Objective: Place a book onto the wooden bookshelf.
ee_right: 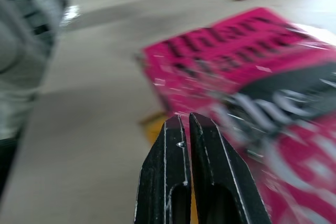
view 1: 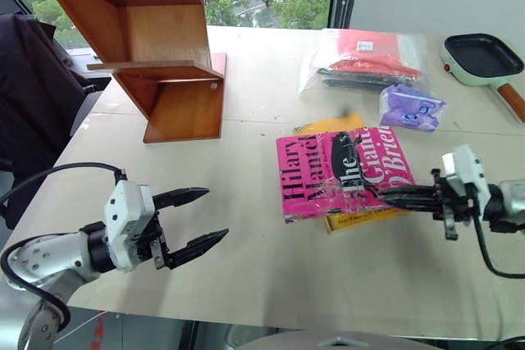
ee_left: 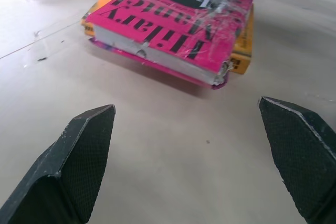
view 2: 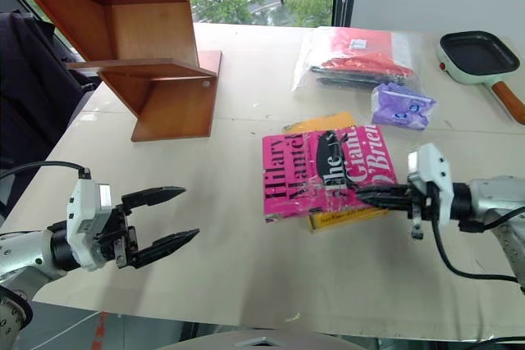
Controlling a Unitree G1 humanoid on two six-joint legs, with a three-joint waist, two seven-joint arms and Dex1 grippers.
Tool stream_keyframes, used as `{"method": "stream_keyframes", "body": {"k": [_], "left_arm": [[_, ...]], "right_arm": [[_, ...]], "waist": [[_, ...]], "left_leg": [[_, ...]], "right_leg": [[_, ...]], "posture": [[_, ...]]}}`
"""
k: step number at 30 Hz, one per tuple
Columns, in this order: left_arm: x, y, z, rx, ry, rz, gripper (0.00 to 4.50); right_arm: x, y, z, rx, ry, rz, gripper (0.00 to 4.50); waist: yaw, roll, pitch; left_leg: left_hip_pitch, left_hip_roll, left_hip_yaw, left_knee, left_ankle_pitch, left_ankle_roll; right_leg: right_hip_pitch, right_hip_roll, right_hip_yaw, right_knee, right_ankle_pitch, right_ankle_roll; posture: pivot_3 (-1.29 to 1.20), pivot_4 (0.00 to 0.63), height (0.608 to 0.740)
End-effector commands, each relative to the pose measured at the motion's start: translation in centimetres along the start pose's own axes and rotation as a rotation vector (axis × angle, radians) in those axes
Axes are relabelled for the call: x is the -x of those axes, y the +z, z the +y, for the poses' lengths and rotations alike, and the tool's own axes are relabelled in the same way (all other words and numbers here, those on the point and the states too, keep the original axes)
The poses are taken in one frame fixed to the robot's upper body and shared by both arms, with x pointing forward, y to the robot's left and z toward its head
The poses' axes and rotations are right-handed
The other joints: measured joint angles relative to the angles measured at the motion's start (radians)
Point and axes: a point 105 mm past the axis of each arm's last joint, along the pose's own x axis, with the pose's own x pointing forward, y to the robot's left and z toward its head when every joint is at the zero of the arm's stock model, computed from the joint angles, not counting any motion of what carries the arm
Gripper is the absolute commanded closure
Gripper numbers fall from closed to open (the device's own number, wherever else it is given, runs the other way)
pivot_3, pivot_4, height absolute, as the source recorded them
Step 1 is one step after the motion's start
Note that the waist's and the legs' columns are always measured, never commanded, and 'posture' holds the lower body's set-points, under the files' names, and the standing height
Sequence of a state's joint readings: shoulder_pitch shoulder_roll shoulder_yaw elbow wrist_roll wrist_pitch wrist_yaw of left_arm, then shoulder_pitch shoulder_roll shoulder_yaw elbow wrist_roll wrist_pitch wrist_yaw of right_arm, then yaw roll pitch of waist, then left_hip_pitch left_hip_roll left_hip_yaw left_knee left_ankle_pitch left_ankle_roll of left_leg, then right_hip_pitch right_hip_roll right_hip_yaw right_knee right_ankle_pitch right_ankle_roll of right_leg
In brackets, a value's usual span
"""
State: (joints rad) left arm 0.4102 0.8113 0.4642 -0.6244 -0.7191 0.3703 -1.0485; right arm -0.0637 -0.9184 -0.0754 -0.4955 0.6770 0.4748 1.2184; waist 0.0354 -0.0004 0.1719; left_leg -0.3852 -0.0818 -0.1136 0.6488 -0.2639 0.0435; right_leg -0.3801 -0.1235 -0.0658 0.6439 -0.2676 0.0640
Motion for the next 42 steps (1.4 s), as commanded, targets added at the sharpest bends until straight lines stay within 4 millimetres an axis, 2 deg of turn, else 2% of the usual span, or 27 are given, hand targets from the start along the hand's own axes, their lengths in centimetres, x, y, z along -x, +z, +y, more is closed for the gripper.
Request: {"method": "stream_keyframes", "body": {"k": [1,6,13,21,26,30,38,42], "left_arm": [[0.3,1.1,-0.7,-0.026,-0.003,-0.026,0.0],[0.8,1.3,-1.7,0.006,-0.011,-0.023,0.0],[1.6,1.0,-3.3,0.062,-0.048,0.021,0.0],[2.1,1.0,-3.3,0.047,-0.032,0.04,0.0],[2.1,0.8,-3.4,0.048,-0.034,0.048,0.0],[2.0,0.7,-3.6,0.028,-0.058,0.059,0.0],[2.0,1.1,-3.1,-0.015,-0.045,0.043,0.0],[2.0,0.9,-3.0,-0.016,-0.04,0.051,0.0]], "right_arm": [[-1.6,0.6,1.4,0.033,0.1,0.011,4.48],[-3.9,-0.1,1.9,0.106,0.158,0.041,4.48],[-6.5,0.1,2.0,0.235,0.205,0.05,4.48],[-6.9,-2.4,0.9,0.333,0.214,0.139,4.48],[-7.4,-3.0,0.9,0.356,0.242,0.169,4.48],[-8.7,-2.5,0.0,0.378,0.225,0.16,4.48],[-10.3,-1.8,-1.3,0.399,0.185,0.154,4.48],[-11.6,0.4,-3.5,0.478,0.081,0.137,4.48]], "waist": [[0.001,0.0,0.0],[0.002,-0.002,0.001],[0.0,-0.003,0.002],[0.0,-0.005,0.002],[-0.001,-0.005,0.002],[-0.012,-0.005,0.002],[-0.022,-0.005,0.002],[-0.028,-0.005,0.003]], "left_leg": [[0.0,0.0,0.0,0.0,0.0,0.0],[0.0,0.0,0.0,0.001,0.0,0.0],[0.0,0.0,0.0,0.0,0.001,-0.003],[0.0,-0.001,0.0,0.001,0.002,-0.004],[0.0,0.0,0.0,0.001,0.002,-0.004],[0.0,0.0,0.0,0.001,0.002,-0.004],[0.0,-0.001,0.0,0.001,0.002,-0.005],[0.001,0.0,0.0,0.0,0.002,-0.005]], "right_leg": [[0.0,0.0,0.0,0.0,0.0,0.0],[0.0,0.0,0.0,0.0,0.0,0.0],[0.0,0.001,0.0,0.0,0.0,0.0],[0.0,0.003,0.0,0.0,0.0,0.001],[0.0,0.002,0.0,0.0,0.0,0.0],[0.0,0.002,0.0,0.0,0.0,0.0],[0.0,0.003,0.0,0.0,0.001,0.0],[0.0,0.003,0.001,0.0,0.001,0.0]], "posture": [[0.0,0.15,0.74],[0.0,0.15,0.74],[0.0,0.15,0.74],[0.0,0.15,0.74],[0.0,0.15,0.74],[0.0,0.15,0.74],[0.0,0.15,0.74],[0.0,0.15,0.74]]}}
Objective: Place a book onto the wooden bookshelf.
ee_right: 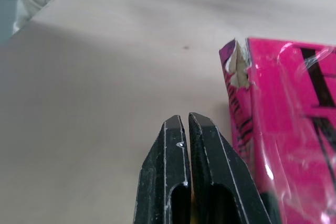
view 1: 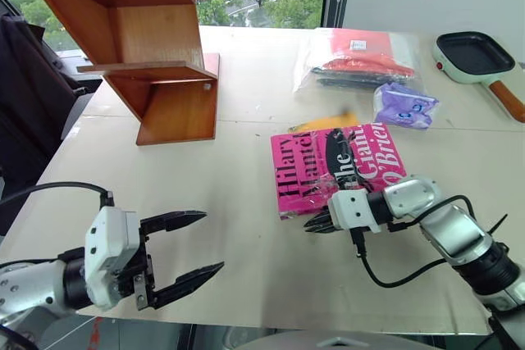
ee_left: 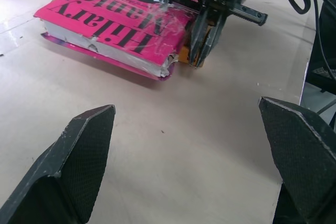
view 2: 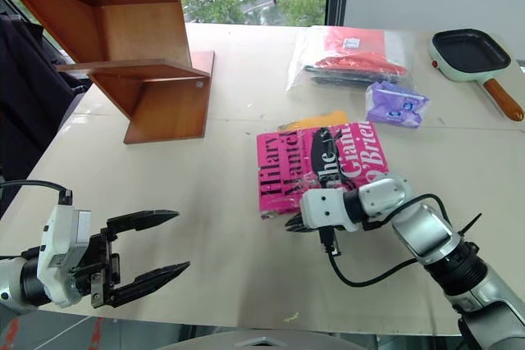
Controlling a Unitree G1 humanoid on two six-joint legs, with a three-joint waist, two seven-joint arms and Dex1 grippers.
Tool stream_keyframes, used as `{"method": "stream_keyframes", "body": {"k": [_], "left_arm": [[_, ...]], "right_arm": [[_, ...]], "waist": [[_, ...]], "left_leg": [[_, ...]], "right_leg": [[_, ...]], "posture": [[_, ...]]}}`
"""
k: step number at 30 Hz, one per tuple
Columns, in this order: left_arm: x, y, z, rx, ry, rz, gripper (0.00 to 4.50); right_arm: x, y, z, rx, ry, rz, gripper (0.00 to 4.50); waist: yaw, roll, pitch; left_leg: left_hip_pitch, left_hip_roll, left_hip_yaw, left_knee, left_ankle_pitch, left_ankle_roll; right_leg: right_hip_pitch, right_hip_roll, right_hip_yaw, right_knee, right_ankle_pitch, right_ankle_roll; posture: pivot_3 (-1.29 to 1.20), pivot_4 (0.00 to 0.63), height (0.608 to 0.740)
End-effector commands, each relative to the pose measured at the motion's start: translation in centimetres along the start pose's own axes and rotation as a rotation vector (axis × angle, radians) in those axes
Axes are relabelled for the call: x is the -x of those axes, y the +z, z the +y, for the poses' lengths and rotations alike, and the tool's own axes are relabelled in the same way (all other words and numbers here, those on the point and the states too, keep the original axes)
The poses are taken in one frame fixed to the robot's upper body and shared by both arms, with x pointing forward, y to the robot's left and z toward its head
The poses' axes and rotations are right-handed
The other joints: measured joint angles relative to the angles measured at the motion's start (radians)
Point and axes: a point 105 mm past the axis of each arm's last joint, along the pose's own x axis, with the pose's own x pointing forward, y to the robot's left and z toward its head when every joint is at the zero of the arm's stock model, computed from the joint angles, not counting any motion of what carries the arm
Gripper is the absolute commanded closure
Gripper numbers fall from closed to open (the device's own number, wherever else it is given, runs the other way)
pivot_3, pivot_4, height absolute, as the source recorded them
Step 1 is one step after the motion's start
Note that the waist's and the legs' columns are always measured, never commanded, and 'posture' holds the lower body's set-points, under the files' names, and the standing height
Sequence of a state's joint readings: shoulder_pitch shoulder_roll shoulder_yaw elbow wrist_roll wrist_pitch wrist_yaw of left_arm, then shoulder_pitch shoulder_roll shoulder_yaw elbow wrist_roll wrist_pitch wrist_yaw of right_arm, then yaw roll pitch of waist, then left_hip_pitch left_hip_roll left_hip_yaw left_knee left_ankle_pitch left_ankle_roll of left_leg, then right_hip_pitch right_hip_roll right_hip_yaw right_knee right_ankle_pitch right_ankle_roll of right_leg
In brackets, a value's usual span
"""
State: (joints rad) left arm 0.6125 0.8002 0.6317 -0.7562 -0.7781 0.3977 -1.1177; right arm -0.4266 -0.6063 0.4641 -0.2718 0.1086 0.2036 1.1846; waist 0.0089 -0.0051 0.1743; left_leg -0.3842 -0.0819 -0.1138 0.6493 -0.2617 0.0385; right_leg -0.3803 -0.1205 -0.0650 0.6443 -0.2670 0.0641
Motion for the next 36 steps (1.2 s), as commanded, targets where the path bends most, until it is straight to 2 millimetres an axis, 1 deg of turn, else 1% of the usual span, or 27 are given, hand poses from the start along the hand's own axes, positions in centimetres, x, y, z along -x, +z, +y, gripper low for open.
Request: {"method": "stream_keyframes", "body": {"k": [1,5,11,15,17,19,22,23,25,26,27,28,30,31,33,35,36], "left_arm": [[0.0,0.4,0.0,-0.039,0.001,-0.003,0.0],[0.0,0.4,0.1,-0.043,0.005,-0.002,0.0],[0.0,0.4,0.4,-0.049,0.006,0.003,0.0],[-0.1,0.3,0.5,-0.049,0.007,0.001,0.0],[-0.1,0.4,0.5,-0.048,0.007,-0.001,0.0],[-0.1,0.4,0.5,-0.049,0.007,-0.003,0.0],[-0.2,0.5,0.6,-0.051,0.009,-0.009,0.0],[-0.2,0.5,0.7,-0.051,0.009,-0.009,0.0],[-0.3,0.5,0.7,-0.052,0.005,-0.013,0.0],[-0.4,0.5,0.7,-0.054,0.001,-0.014,0.0],[-0.5,0.5,0.8,-0.055,-0.002,-0.015,0.0],[-0.6,0.5,0.8,-0.056,-0.005,-0.019,0.0],[-0.9,0.6,1.0,-0.061,-0.011,-0.027,0.0],[-1.0,0.6,1.0,-0.063,-0.013,-0.03,0.0],[-1.1,0.7,1.1,-0.067,-0.015,-0.036,0.0],[-1.1,0.9,1.3,-0.071,-0.009,-0.046,0.0],[-1.1,1.0,1.4,-0.072,-0.003,-0.05,0.0]], "right_arm": [[-0.1,1.5,-3.0,0.073,-0.116,0.01,4.48],[-0.6,1.9,-4.1,0.093,-0.163,0.045,4.48],[-1.0,1.9,-5.5,0.12,-0.248,0.109,4.48],[-0.7,2.5,-6.1,0.088,-0.283,0.079,4.48],[-0.3,3.5,-6.2,0.054,-0.284,0.032,4.48],[0.5,4.7,-6.5,0.015,-0.299,-0.028,4.48],[2.5,6.7,-8.1,-0.055,-0.36,-0.115,4.48],[3.4,7.0,-9.0,-0.069,-0.395,-0.128,4.48],[6.0,6.9,-11.9,-0.077,-0.524,-0.118,4.48],[7.3,6.4,-13.2,-0.086,-0.591,-0.103,4.48],[8.0,6.0,-14.0,-0.092,-0.63,-0.093,4.48],[9.0,4.9,-15.0,-0.103,-0.685,-0.055,4.48],[11.2,1.5,-17.0,-0.117,-0.793,0.046,4.48],[12.2,0.1,-17.5,-0.103,-0.816,0.088,4.48],[13.6,-2.1,-18.0,-0.188,-0.837,0.077,4.48],[15.1,-5.2,-18.2,-0.245,-0.856,0.143,4.48],[15.7,-6.3,-18.1,-0.241,-0.859,0.19,4.48]], "waist": [[-0.001,0.0,0.0],[0.007,0.0,0.0],[0.001,0.0,0.0],[0.001,0.0,0.0],[0.002,0.0,0.0],[0.002,0.0,0.0],[0.0,0.001,0.0],[0.0,0.001,0.0],[0.0,0.001,0.001],[0.0,0.001,0.0],[0.0,0.001,0.0],[0.003,0.0,0.0],[0.004,0.0,0.0],[0.002,0.0,0.0],[0.001,0.0,0.0],[-0.01,0.001,0.001],[-0.016,0.001,0.001]], "left_leg": [[0.0,0.0,0.0,0.0,0.0,0.0],[0.0,0.0,-0.001,0.0,0.0,0.0],[0.0,-0.001,-0.001,0.0,0.0,-0.001],[0.0,0.0,-0.001,0.0,0.0,-0.001],[0.0,0.0,-0.001,0.0,0.0,-0.001],[0.0,0.0,-0.001,0.0,0.0,-0.001],[0.0,0.0,-0.001,0.0,0.0,-0.001],[0.0,0.0,-0.001,0.0,0.0,-0.001],[0.0,0.0,-0.001,0.0,0.0,-0.001],[0.0,0.0,-0.001,0.0,0.0,-0.001],[0.001,0.0,0.0,0.0,0.0,-0.001],[0.0,0.0,0.0,0.0,0.0,-0.001],[0.0,-0.001,0.0,0.0,0.0,-0.001],[0.0,-0.001,0.0,0.0,0.0,-0.001],[0.001,-0.001,0.001,0.0,0.0,-0.001],[0.0,-0.001,0.003,0.0,0.0,-0.001],[0.0,-0.001,0.003,-0.001,0.0,-0.001]], "right_leg": [[0.0,0.0,0.0,0.001,0.0,0.0],[-0.001,0.002,0.0,0.001,0.0,0.0],[-0.002,0.003,0.002,0.001,0.0,0.0],[-0.002,0.003,0.002,0.002,0.0,0.0],[-0.002,0.003,0.002,0.002,0.0,0.0],[-0.002,0.003,0.002,0.002,0.0,0.0],[-0.002,0.003,0.002,0.002,0.0,0.0],[-0.002,0.003,0.003,0.002,0.0,0.0],[-0.002,0.003,0.003,0.002,0.0,-0.001],[-0.003,0.004,0.003,0.002,0.0,-0.001],[-0.002,0.004,0.003,0.002,0.0,-0.001],[-0.002,0.004,0.003,0.002,0.0,-0.001],[-0.002,0.004,0.004,0.002,0.001,-0.001],[-0.002,0.004,0.005,0.002,0.001,-0.001],[-0.002,0.005,0.007,0.002,0.001,-0.001],[-0.002,0.005,0.008,0.002,0.001,-0.001],[-0.002,0.005,0.009,0.002,0.001,-0.001]], "posture": [[0.0,0.15,0.74],[0.0,0.15,0.74],[0.0,0.15,0.74],[0.0,0.15,0.74],[0.0,0.15,0.74],[0.0,0.15,0.74],[0.0,0.15,0.74],[0.0,0.15,0.74],[0.0,0.15,0.74],[0.0,0.15,0.74],[0.0,0.15,0.74],[0.0,0.15,0.74],[0.0,0.15,0.74],[0.0,0.15,0.74],[0.0,0.15,0.74],[0.0,0.15,0.74],[0.0,0.15,0.74]]}}
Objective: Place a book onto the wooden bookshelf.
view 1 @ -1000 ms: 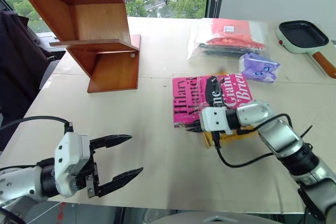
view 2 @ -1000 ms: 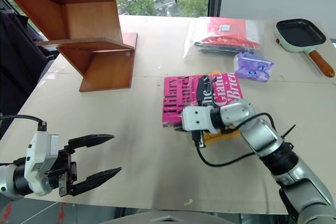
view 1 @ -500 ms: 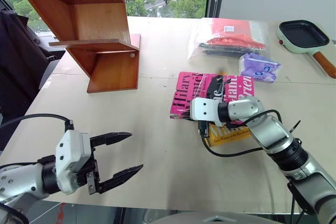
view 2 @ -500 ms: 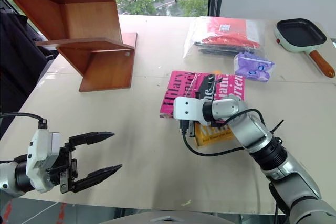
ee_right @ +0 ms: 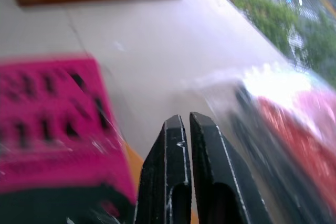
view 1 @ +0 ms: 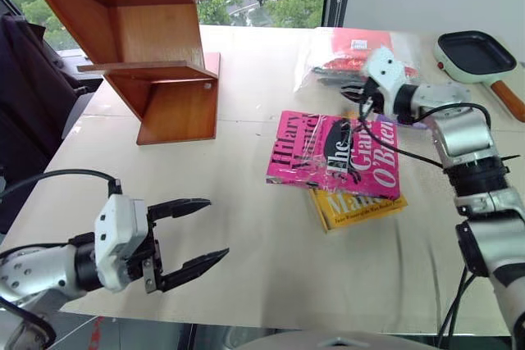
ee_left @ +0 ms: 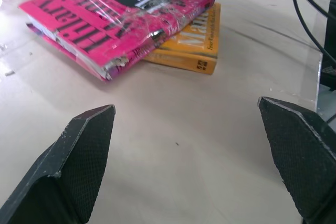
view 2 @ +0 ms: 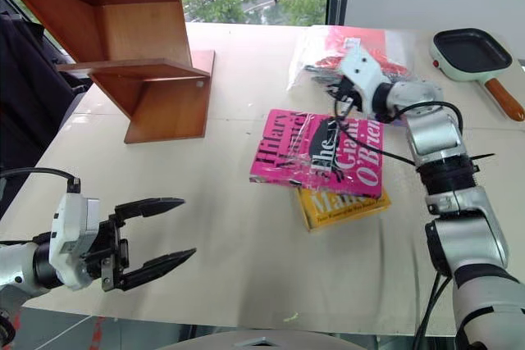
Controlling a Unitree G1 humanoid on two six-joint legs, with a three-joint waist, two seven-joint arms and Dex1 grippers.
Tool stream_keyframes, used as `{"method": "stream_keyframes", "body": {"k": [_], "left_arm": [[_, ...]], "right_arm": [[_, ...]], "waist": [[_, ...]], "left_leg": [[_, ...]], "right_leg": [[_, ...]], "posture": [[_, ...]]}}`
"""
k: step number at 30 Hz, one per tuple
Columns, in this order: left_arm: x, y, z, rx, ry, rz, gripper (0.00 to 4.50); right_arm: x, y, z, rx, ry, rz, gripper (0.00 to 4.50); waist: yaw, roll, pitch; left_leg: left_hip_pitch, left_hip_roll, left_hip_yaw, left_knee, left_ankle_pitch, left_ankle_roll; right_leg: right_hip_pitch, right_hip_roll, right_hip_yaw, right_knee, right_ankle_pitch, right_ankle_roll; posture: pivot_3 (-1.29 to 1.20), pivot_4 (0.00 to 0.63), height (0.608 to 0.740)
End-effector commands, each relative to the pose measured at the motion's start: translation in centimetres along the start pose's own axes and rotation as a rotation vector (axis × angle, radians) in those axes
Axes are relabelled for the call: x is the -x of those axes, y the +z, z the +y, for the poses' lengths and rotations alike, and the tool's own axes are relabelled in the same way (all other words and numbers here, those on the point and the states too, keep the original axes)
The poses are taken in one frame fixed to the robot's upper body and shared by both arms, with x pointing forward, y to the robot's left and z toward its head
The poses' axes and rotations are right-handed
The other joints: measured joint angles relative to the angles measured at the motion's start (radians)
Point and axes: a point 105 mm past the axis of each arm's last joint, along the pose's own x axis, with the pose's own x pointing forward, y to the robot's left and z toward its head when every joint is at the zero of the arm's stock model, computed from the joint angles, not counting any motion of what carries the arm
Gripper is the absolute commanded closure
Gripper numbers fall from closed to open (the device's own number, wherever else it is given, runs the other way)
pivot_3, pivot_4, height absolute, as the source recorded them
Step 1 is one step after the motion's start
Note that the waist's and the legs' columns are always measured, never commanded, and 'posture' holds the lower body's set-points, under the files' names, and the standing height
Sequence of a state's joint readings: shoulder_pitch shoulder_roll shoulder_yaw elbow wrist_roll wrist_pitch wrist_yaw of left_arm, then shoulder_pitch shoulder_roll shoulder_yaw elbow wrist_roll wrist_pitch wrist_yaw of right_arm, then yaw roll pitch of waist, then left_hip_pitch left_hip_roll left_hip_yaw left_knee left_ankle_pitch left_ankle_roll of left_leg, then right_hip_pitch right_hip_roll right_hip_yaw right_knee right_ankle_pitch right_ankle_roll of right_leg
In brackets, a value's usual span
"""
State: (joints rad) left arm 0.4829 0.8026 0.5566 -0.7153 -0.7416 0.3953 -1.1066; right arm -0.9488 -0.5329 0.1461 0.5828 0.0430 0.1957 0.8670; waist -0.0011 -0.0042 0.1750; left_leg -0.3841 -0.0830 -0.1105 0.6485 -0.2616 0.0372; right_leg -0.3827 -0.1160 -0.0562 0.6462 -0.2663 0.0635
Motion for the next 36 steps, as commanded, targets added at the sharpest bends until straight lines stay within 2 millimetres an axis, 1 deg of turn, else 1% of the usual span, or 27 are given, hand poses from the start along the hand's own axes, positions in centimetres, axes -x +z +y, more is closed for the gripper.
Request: {"method": "stream_keyframes", "body": {"k": [1,3,6,14,18,21,23,27,36], "left_arm": [[0.0,0.5,0.2,-0.018,0.013,-0.021,0.0],[0.2,0.6,0.3,-0.016,0.028,-0.03,0.0],[0.5,0.0,0.5,-0.025,0.04,0.003,0.0],[0.6,0.1,0.7,-0.027,0.056,-0.008,0.0],[0.6,-0.1,0.9,-0.028,0.056,-0.007,0.0],[0.6,-0.2,1.0,-0.027,0.054,-0.004,0.0],[0.5,-0.3,1.0,-0.027,0.051,-0.005,0.0],[0.4,-0.4,0.9,-0.023,0.047,-0.008,0.0],[0.4,-0.8,0.9,-0.016,0.032,0.001,0.0]], "right_arm": [[1.4,-2.5,-3.0,0.034,-0.065,0.065,4.48],[1.9,-3.6,-3.5,0.0,-0.064,0.088,4.48],[2.5,-4.5,-3.4,-0.032,-0.018,0.101,4.48],[2.8,-4.1,-3.0,-0.087,0.05,0.041,4.48],[2.7,-3.6,-2.3,-0.115,0.116,0.014,4.48],[3.3,-4.1,-1.6,-0.118,0.18,0.038,4.48],[3.8,-4.5,-1.1,-0.139,0.227,0.05,4.48],[4.9,-4.7,-0.4,-0.163,0.301,0.048,4.48],[8.5,-5.1,2.2,-0.2,0.425,0.094,4.48]], "waist": [[-0.011,0.0,0.0],[-0.02,0.0,0.0],[-0.04,0.0,0.0],[-0.039,0.001,0.001],[-0.038,0.001,0.001],[-0.038,0.001,0.001],[-0.037,0.001,0.001],[-0.034,0.001,0.001],[-0.028,0.001,0.001]], "left_leg": [[0.0,0.0,0.0,0.0,0.0,0.0],[0.0,0.001,0.001,-0.001,0.0,0.0],[0.0,0.002,0.002,-0.003,0.0,0.0],[0.001,0.003,0.004,-0.003,0.0,0.0],[0.001,0.003,0.004,-0.002,0.0,0.0],[0.001,0.003,0.004,-0.002,0.0,0.0],[0.0,0.003,0.004,-0.002,0.0,0.0],[0.0,0.003,0.004,-0.002,0.0,0.0],[0.0,0.003,0.004,-0.002,0.0,0.0]], "right_leg": [[0.0,0.0,0.0,0.0,0.0,0.0],[0.0,0.0,0.0,0.0,0.0,0.0],[-0.001,-0.001,0.002,0.0,0.0,0.0],[-0.002,-0.002,0.004,0.0,0.0,0.0],[-0.002,-0.002,0.004,0.0,0.0,0.0],[-0.002,-0.002,0.004,0.0,0.0,0.0],[-0.003,-0.002,0.005,0.0,0.0,0.0],[-0.003,-0.002,0.005,0.0,0.0,0.0],[-0.003,-0.003,0.005,0.0,0.0,0.0]], "posture": [[0.0,0.15,0.74],[0.0,0.15,0.74],[0.0,0.15,0.74],[0.0,0.15,0.74],[0.0,0.15,0.74],[0.0,0.15,0.74],[0.0,0.15,0.74],[0.0,0.15,0.74],[0.0,0.15,0.74]]}}
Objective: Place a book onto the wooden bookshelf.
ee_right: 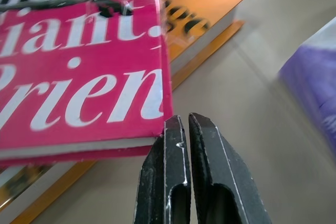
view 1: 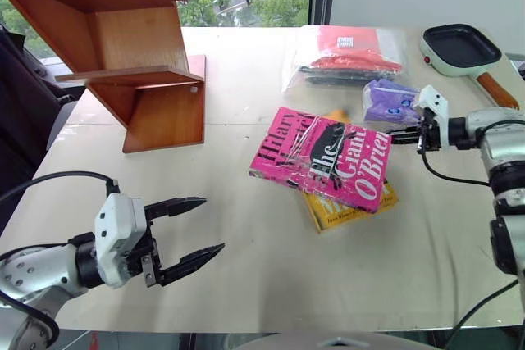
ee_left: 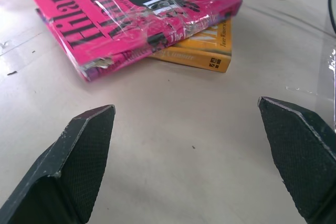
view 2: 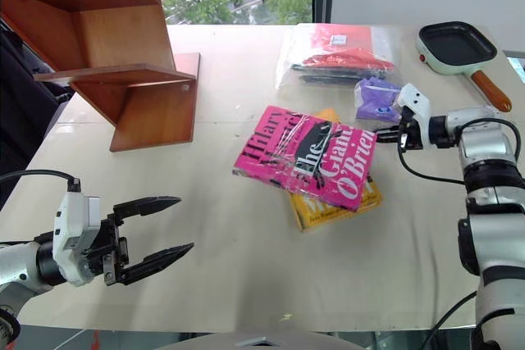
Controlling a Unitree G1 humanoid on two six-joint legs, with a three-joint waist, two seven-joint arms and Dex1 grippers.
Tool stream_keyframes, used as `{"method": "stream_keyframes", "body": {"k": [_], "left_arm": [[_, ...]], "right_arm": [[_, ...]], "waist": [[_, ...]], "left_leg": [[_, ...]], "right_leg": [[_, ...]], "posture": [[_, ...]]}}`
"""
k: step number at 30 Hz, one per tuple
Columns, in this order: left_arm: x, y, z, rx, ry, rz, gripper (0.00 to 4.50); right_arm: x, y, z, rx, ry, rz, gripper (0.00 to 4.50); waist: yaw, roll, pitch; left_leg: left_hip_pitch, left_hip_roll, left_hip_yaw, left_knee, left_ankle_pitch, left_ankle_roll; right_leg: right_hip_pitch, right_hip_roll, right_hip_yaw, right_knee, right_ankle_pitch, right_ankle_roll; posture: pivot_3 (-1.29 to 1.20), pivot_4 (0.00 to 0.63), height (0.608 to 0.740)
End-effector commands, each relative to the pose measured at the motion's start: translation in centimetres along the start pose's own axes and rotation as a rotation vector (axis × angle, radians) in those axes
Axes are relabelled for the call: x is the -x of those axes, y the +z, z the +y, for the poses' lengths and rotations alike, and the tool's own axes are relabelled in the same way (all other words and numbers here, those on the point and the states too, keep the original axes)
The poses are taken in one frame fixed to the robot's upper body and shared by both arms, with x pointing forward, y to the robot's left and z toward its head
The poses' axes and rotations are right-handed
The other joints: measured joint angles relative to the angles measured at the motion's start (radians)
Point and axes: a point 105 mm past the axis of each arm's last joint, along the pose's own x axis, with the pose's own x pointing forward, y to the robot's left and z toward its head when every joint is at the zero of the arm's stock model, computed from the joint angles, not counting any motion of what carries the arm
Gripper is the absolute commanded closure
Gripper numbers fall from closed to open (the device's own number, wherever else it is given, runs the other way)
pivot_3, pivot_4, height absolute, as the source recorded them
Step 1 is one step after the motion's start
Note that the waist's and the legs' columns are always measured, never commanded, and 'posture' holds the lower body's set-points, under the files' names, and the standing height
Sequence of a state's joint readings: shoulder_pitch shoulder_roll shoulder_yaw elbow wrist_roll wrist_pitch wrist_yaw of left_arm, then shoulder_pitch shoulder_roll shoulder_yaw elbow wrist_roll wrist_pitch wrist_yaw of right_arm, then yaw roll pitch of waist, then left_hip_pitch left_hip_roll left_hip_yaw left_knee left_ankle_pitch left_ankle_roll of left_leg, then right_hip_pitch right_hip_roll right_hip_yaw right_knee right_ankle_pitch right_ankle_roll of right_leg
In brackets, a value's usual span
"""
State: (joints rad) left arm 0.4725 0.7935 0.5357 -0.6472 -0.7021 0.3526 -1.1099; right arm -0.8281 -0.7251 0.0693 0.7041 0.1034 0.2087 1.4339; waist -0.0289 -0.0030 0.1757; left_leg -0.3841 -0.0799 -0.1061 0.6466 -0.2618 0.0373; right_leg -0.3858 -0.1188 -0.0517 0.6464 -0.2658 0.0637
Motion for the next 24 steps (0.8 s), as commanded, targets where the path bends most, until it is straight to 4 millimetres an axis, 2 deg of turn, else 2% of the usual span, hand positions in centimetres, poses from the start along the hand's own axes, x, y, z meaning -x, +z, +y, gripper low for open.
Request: {"method": "stream_keyframes", "body": {"k": [1,7,12,16,21,24], "left_arm": [[0.0,0.2,0.0,-0.021,-0.01,-0.007,0.0],[-0.1,0.0,0.0,-0.019,-0.022,-0.004,0.0],[-0.3,-0.3,0.1,-0.013,-0.031,-0.002,0.0],[-0.3,-0.4,0.1,-0.012,-0.036,-0.003,0.0],[-0.6,-0.3,0.3,0.019,-0.017,-0.031,0.0],[-1.4,-0.9,-0.1,0.113,0.014,-0.065,0.0]], "right_arm": [[1.2,1.4,1.3,0.03,0.033,-0.03,4.48],[1.8,1.2,4.1,0.004,0.089,-0.014,4.48],[2.2,1.8,5.7,-0.02,0.115,-0.024,4.48],[2.5,1.4,5.3,-0.014,0.065,-0.01,4.48],[3.8,0.7,3.7,0.017,-0.041,0.001,4.48],[5.4,1.9,3.5,0.05,-0.109,-0.117,4.48]], "waist": [[0.0,0.0,0.0],[0.014,0.0,0.0],[0.02,0.0,0.0],[0.022,0.0,0.0],[0.023,0.0,0.0],[0.024,0.0,0.0]], "left_leg": [[0.0,0.0,0.0,0.0,0.0,0.0],[0.0,0.0,0.0,0.0,0.0,0.0],[-0.001,0.0,0.0,0.002,0.0,0.0],[-0.001,0.0,0.0,0.003,0.0,0.0],[-0.001,0.0,0.0,0.003,0.0,0.0],[-0.001,0.0,0.0,0.003,0.0,0.0]], "right_leg": [[0.0,0.0,0.0,0.0,0.0,0.0],[0.0,0.0,0.0,0.0,0.0,0.0],[0.0,0.0,0.0,0.0,0.0,0.0],[0.0,0.0,0.0,0.0,0.0,0.0],[0.0,0.0,0.0,0.0,0.0,0.001],[0.0,-0.001,0.0,0.0,0.0,0.001]], "posture": [[0.0,0.15,0.74],[0.0,0.15,0.74],[0.0,0.15,0.74],[0.0,0.15,0.74],[0.0,0.15,0.74],[0.0,0.15,0.74]]}}
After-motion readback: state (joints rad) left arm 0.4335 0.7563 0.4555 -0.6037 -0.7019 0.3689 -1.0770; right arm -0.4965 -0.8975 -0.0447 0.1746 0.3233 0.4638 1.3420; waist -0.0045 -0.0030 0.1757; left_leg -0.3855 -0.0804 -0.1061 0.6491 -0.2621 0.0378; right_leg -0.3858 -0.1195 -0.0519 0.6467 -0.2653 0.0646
